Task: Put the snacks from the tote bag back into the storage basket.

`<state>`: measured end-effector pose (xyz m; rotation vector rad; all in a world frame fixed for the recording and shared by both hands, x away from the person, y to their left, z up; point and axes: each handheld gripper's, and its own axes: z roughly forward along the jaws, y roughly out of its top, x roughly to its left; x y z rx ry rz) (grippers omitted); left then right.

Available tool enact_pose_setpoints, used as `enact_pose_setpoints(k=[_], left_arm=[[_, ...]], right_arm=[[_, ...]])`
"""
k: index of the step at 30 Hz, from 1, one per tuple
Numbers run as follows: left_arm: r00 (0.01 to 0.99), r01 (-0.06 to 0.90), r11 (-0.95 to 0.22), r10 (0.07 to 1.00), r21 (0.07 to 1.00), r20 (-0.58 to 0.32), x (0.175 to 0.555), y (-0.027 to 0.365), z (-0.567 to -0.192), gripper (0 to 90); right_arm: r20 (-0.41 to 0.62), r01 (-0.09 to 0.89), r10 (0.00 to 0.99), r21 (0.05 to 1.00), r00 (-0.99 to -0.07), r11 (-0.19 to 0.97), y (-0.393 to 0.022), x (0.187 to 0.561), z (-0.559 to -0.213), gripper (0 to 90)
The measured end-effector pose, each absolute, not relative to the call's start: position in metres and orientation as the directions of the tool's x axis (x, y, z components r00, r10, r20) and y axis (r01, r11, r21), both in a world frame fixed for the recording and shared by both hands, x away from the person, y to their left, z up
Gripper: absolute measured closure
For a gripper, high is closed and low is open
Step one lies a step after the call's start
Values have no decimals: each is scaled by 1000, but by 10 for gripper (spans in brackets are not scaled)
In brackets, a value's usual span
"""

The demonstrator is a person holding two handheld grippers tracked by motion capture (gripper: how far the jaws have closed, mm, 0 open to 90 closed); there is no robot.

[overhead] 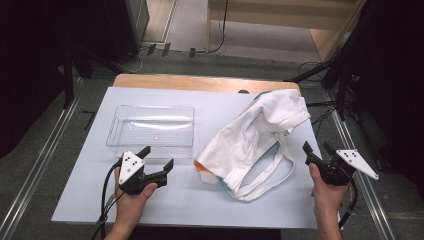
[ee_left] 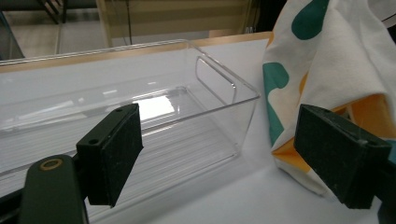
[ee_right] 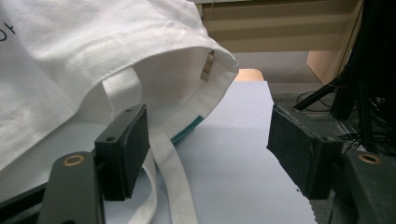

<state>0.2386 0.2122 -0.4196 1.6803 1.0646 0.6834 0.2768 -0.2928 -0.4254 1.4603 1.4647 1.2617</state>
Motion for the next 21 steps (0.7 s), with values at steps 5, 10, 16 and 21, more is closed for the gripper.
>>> enact_pose_setpoints(k=[5,10,16,21], left_arm=[[482,334,-129,874,934,-52,238,194,-422,161],[518,337,-158,854,928,-43,237,175,-426,161],[552,335,-180,833,925,-38,238,153,-427,161],[568,337,-196,822,921,-33,240,145,-427,238]], right_arm=[[135,307,982,948,-132,-89,-285,285,-428,305],[124,308,982,949,-144,-75,-277,294,-430,305],[104,326,984,944,-141,-53,-272,306,-434,308],[118,334,986,940,-117,-73,-275,317,-438,316]])
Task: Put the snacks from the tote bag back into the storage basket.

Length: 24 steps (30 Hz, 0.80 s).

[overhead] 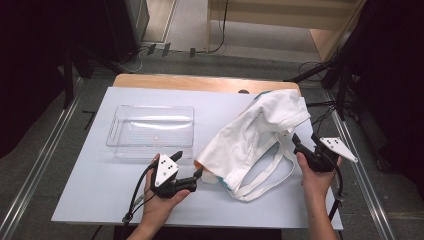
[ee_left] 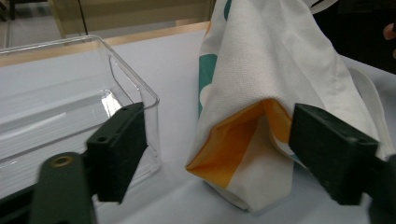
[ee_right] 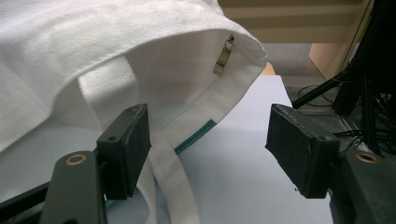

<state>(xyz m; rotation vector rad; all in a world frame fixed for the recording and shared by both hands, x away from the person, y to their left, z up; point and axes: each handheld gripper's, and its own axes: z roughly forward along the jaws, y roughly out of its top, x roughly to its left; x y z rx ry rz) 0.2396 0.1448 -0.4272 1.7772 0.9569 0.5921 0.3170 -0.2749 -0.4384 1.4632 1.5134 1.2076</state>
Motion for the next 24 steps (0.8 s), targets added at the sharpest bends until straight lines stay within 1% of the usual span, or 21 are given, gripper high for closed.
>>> enact_pose_setpoints(k=[1,2,5,7,10,12,13,14,15,16,20,21,23,24], left_arm=[[581,335,-198,813,921,-36,240,143,-427,283],[589,332,-198,807,922,-39,239,142,-427,283],[602,313,-207,798,927,-24,238,138,-425,326],[606,317,-205,795,926,-32,239,136,-425,371],[621,326,-200,782,924,-50,242,135,-423,446],[622,325,-200,781,924,-50,243,134,-423,478],[621,327,-202,782,923,-49,244,134,-423,516],[622,328,-199,781,923,-53,244,134,-423,568],[622,331,-197,781,923,-56,245,134,-423,591],[621,333,-203,782,921,-52,246,135,-423,591],[639,343,-204,766,917,-69,248,137,-424,707],[646,347,-209,760,915,-71,249,137,-424,748],[648,354,-208,758,912,-79,250,137,-424,779],[647,360,-208,758,910,-83,250,137,-424,800]], right_arm=[[123,337,986,938,-111,-79,-276,321,-440,316],[123,337,986,938,-111,-79,-276,321,-440,316],[138,351,986,931,-94,-97,-279,326,-443,308],[155,352,984,929,-89,-115,-282,330,-445,309],[129,375,988,923,-87,-87,-284,339,-447,303],[123,378,988,922,-94,-79,-285,344,-445,300],[123,369,988,926,-95,-80,-286,347,-444,304],[119,379,989,922,-93,-75,-288,353,-444,290],[125,387,988,918,-87,-82,-290,356,-444,289],[125,387,988,918,-87,-82,-290,356,-444,289],[177,385,982,913,-70,-138,-298,365,-447,283],[191,392,979,908,-69,-149,-300,366,-449,279],[214,407,974,898,-76,-165,-302,371,-453,283],[220,407,971,899,-96,-164,-302,374,-454,285]])
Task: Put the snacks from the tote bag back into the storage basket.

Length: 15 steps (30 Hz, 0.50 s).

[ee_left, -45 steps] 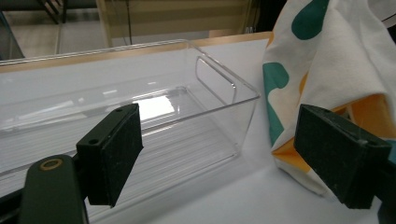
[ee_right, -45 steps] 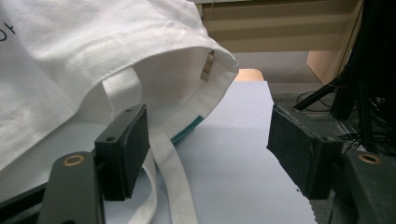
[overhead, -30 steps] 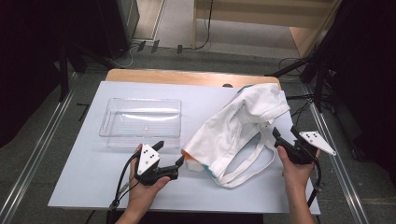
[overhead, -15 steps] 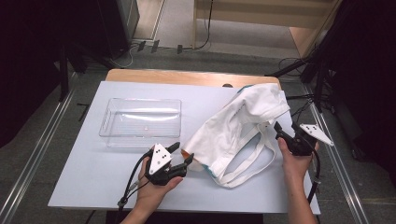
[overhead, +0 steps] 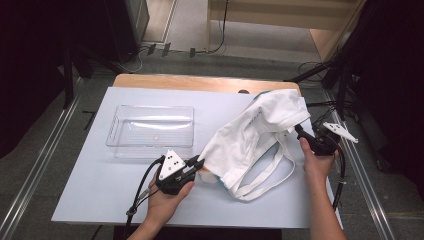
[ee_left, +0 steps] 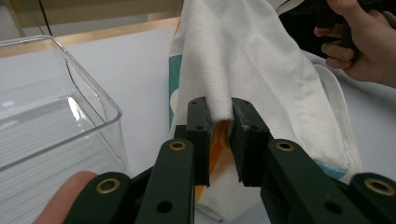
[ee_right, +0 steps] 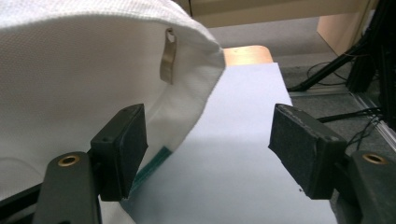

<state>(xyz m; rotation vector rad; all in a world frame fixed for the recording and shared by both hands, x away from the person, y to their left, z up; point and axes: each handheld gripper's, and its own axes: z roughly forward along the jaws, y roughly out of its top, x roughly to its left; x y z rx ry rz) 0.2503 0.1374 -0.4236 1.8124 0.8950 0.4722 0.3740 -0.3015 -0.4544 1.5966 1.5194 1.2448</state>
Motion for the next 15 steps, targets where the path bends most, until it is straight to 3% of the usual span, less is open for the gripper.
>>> enact_pose_setpoints(k=[4,8,10,12,15], left_arm=[[651,361,-215,755,907,-80,252,138,-425,815],[657,361,-228,750,904,-73,252,139,-426,826],[657,358,-238,751,903,-63,252,139,-426,828],[659,354,-242,750,903,-58,251,139,-426,829],[659,356,-242,750,903,-58,252,139,-426,830]], right_arm=[[230,403,966,900,-120,-164,-299,378,-454,305],[262,403,958,894,-119,-195,-296,383,-457,439],[247,417,963,890,-106,-183,-290,386,-460,569],[239,425,964,889,-114,-170,-289,386,-461,620],[227,440,966,885,-125,-151,-288,386,-462,841]])
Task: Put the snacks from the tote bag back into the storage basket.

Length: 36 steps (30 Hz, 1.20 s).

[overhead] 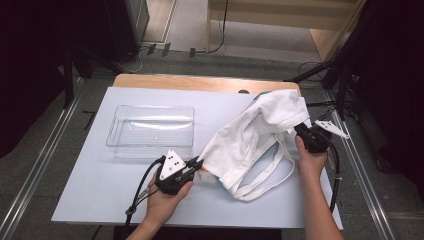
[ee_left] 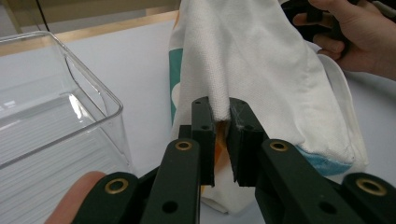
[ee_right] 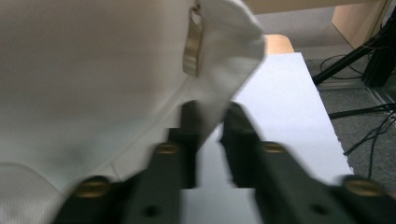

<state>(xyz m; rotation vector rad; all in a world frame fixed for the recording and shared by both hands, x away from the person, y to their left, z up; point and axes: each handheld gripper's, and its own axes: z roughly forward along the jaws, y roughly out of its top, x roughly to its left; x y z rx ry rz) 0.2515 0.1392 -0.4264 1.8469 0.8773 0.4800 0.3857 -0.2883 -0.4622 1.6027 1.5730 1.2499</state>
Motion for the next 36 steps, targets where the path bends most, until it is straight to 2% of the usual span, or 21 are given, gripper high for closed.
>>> enact_pose_setpoints(k=[2,6,9,14,18,23,25,29,30,31,34,36], left_arm=[[659,360,-238,749,902,-65,252,140,-427,831],[654,366,-230,753,902,-73,253,139,-427,833],[648,410,-171,746,896,-154,256,142,-425,841],[648,419,-151,740,895,-178,259,138,-423,848],[636,416,-135,750,899,-182,263,134,-423,852],[650,408,-120,735,905,-196,269,126,-415,854],[659,399,-117,726,909,-196,271,122,-410,853],[631,406,-133,757,904,-172,281,115,-409,846],[610,419,-125,772,900,-177,283,115,-411,830],[592,432,-118,785,894,-183,283,115,-412,773],[582,423,-126,797,897,-163,274,115,-413,505],[574,413,-145,808,899,-133,263,114,-415,411]], right_arm=[[241,443,960,883,-141,-157,-291,384,-461,900],[185,407,970,907,-158,-107,-289,372,-455,900],[126,356,978,932,-165,-60,-287,355,-450,900],[37,277,989,961,-142,4,-286,319,-456,900],[65,257,988,966,-143,-27,-293,298,-457,900],[43,222,987,975,-154,-8,-293,276,-448,900],[44,161,988,987,-146,-20,-295,252,-437,900],[22,142,992,990,-124,-4,-296,234,-434,900],[25,161,992,987,-124,-5,-298,231,-438,900],[37,191,992,981,-119,-14,-301,230,-443,900],[77,257,993,965,-90,-52,-310,231,-457,900],[85,264,993,963,-85,-59,-311,232,-458,900]])
